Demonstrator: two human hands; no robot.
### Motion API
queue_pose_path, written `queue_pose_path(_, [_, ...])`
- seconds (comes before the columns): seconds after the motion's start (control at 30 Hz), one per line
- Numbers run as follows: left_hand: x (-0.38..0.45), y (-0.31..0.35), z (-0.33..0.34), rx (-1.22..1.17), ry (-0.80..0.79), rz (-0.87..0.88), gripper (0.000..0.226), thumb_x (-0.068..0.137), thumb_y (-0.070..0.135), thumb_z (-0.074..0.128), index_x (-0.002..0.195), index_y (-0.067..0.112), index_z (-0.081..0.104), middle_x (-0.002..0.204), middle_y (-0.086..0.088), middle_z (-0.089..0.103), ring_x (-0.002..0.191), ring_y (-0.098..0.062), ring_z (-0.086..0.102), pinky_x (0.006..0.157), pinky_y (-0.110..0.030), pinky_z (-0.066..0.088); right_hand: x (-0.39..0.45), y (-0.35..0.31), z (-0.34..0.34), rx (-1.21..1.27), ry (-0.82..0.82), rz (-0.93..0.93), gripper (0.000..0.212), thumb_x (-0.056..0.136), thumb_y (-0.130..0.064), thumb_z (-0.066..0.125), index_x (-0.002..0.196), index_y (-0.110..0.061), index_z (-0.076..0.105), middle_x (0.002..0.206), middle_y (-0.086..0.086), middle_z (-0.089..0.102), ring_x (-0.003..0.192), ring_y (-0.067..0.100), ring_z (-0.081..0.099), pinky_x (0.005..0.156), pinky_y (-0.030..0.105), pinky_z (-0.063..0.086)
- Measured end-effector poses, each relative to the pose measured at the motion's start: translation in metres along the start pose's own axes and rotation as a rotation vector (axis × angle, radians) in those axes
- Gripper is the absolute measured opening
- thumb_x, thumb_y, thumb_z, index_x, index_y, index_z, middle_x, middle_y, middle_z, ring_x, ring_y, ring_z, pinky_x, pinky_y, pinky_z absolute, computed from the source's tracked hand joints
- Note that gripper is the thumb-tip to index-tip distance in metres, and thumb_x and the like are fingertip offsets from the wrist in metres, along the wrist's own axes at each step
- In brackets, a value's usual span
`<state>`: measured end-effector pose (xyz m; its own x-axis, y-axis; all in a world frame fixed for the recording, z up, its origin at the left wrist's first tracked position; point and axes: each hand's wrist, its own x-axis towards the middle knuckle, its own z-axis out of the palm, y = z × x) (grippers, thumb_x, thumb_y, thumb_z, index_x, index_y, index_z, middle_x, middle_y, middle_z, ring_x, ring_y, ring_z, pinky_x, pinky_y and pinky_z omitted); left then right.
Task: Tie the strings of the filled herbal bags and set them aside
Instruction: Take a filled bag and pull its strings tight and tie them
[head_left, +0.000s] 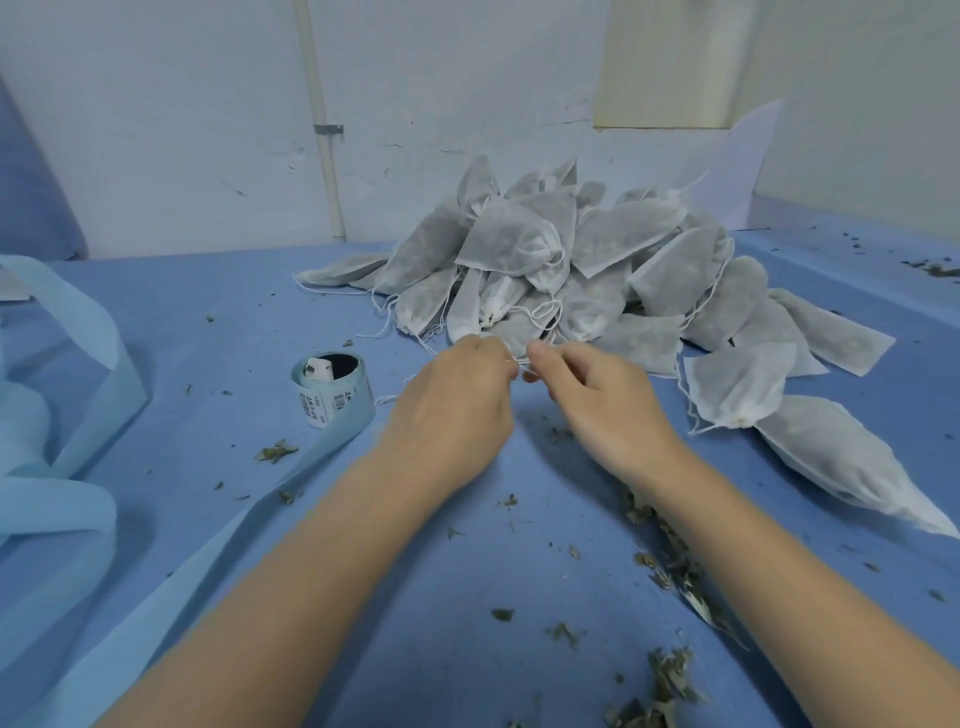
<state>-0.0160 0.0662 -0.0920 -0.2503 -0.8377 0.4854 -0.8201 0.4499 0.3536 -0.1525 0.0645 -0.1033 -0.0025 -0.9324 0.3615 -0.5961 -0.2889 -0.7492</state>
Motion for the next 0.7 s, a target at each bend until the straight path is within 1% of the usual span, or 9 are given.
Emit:
queue_pose_path(0.07, [0.001, -0.004, -0.003, -0.225, 0.017, -0.1, 0.013, 0.095, 0.017, 0.048, 0.092, 0.014, 0.06, 0.088, 0.004, 0.066, 0.09, -0.014, 0.059, 0.078, -0.023, 0.043, 0.002, 0.0, -0.003, 0.042, 0.052, 0.054, 0.036, 0.094, -0.042, 0.053, 0.066, -0.021, 0.063, 0.05, -0.015, 0.054, 0.05, -0.003, 0.047, 0.052, 0.009, 0.035])
queue_pose_path(0.13, [0.001, -0.005, -0.003, -0.422, 0.011, -0.178, 0.01, 0.091, 0.015, 0.055, 0.086, 0.021, 0.061, 0.074, 0.015, 0.064, 0.075, 0.001, 0.058, 0.068, -0.008, 0.039, 0.003, -0.003, -0.007, 0.153, 0.058, 0.169, 0.041, 0.092, -0.042, 0.057, 0.056, -0.02, 0.06, 0.042, -0.016, 0.048, 0.04, 0.003, 0.04, 0.042, 0.012, 0.031])
queue_pose_path(0.17, [0.0, -0.005, -0.003, -0.496, 0.009, -0.197, 0.011, 0.09, 0.015, 0.057, 0.083, 0.022, 0.061, 0.07, 0.015, 0.064, 0.069, 0.003, 0.056, 0.065, -0.007, 0.038, 0.004, -0.005, -0.008, 0.241, 0.052, 0.252, 0.043, 0.091, -0.041, 0.059, 0.053, -0.02, 0.057, 0.039, -0.013, 0.043, 0.036, 0.004, 0.034, 0.039, 0.015, 0.029])
queue_pose_path(0.23, [-0.002, -0.005, -0.001, -0.612, 0.019, -0.208, 0.012, 0.089, 0.015, 0.058, 0.081, 0.024, 0.06, 0.069, 0.013, 0.064, 0.066, -0.003, 0.056, 0.063, -0.012, 0.04, 0.003, -0.011, -0.009, 0.524, 0.036, 0.417, 0.04, 0.09, -0.033, 0.059, 0.055, -0.018, 0.051, 0.037, -0.012, 0.033, 0.032, 0.005, 0.024, 0.034, 0.017, 0.021])
queue_pose_path(0.33, [-0.003, -0.002, 0.003, -0.687, 0.037, -0.211, 0.014, 0.089, 0.018, 0.06, 0.078, 0.027, 0.058, 0.066, 0.016, 0.063, 0.064, -0.001, 0.052, 0.064, -0.018, 0.04, 0.0, -0.016, -0.008, 1.144, 0.021, 0.604, 0.032, 0.089, -0.02, 0.052, 0.059, -0.014, 0.046, 0.041, -0.01, 0.02, 0.032, 0.006, 0.014, 0.03, 0.017, 0.012])
queue_pose_path(0.43, [-0.006, 0.002, 0.007, -0.799, 0.044, -0.254, 0.014, 0.087, 0.015, 0.062, 0.077, 0.025, 0.059, 0.067, 0.014, 0.063, 0.062, -0.003, 0.052, 0.068, -0.024, 0.039, -0.005, -0.021, -0.006, 1.519, -0.009, 0.636, 0.011, 0.073, -0.008, 0.044, 0.064, -0.009, 0.051, 0.042, -0.008, 0.02, 0.031, 0.007, 0.015, 0.031, 0.017, 0.01])
queue_pose_path(0.53, [-0.006, 0.002, 0.01, -0.947, 0.081, -0.304, 0.016, 0.087, 0.007, 0.061, 0.076, 0.019, 0.059, 0.072, 0.005, 0.064, 0.067, -0.01, 0.055, 0.075, -0.031, 0.04, -0.008, -0.023, -0.003, 1.58, 0.012, 0.573, 0.023, 0.063, -0.003, 0.04, 0.078, -0.005, 0.058, 0.042, -0.006, 0.023, 0.031, 0.007, 0.016, 0.032, 0.017, 0.01])
queue_pose_path(0.63, [-0.005, 0.004, 0.012, -1.084, 0.114, -0.346, 0.017, 0.087, 0.002, 0.06, 0.076, 0.016, 0.059, 0.073, -0.002, 0.061, 0.071, -0.014, 0.057, 0.081, -0.035, 0.04, -0.011, -0.025, 0.004, 1.566, -0.006, 0.548, 0.04, 0.065, 0.0, 0.039, 0.092, -0.008, 0.067, 0.044, -0.006, 0.025, 0.04, 0.008, 0.009, 0.035, 0.017, 0.009])
queue_pose_path(0.7, [-0.004, 0.004, 0.013, -1.118, 0.148, -0.366, 0.011, 0.081, 0.009, 0.065, 0.075, 0.017, 0.061, 0.074, -0.003, 0.063, 0.075, -0.018, 0.06, 0.086, -0.041, 0.046, -0.012, -0.027, 0.009, 1.57, -0.045, 0.519, 0.045, 0.071, 0.003, 0.036, 0.097, -0.014, 0.069, 0.045, -0.005, 0.027, 0.044, 0.009, 0.008, 0.035, 0.016, 0.011])
